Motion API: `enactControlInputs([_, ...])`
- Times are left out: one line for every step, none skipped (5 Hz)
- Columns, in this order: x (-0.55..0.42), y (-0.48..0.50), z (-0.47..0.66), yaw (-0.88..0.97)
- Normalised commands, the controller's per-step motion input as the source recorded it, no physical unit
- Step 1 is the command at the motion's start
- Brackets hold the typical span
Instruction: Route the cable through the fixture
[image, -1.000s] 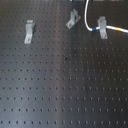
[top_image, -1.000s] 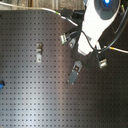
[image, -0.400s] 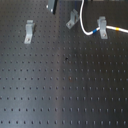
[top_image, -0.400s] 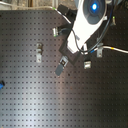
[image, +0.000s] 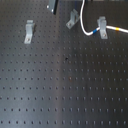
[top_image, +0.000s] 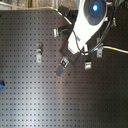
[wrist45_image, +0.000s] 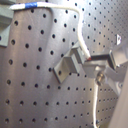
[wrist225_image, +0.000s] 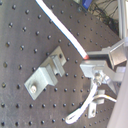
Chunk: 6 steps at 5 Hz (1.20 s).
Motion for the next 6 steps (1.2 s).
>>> enactControlInputs([-0.003, 0.005, 0.24, 0.01])
enactControlInputs([-0.017, 0.003, 0.3, 0.01])
enactControlInputs([-0.095, -0.007, 0.37, 0.05])
enactControlInputs([-0.17, 0.1, 0.39, 0.0])
enactControlInputs([-0.25, 0.207, 0.32, -0.13])
enactControlInputs([-0.161, 0.131, 0.21, -0.34])
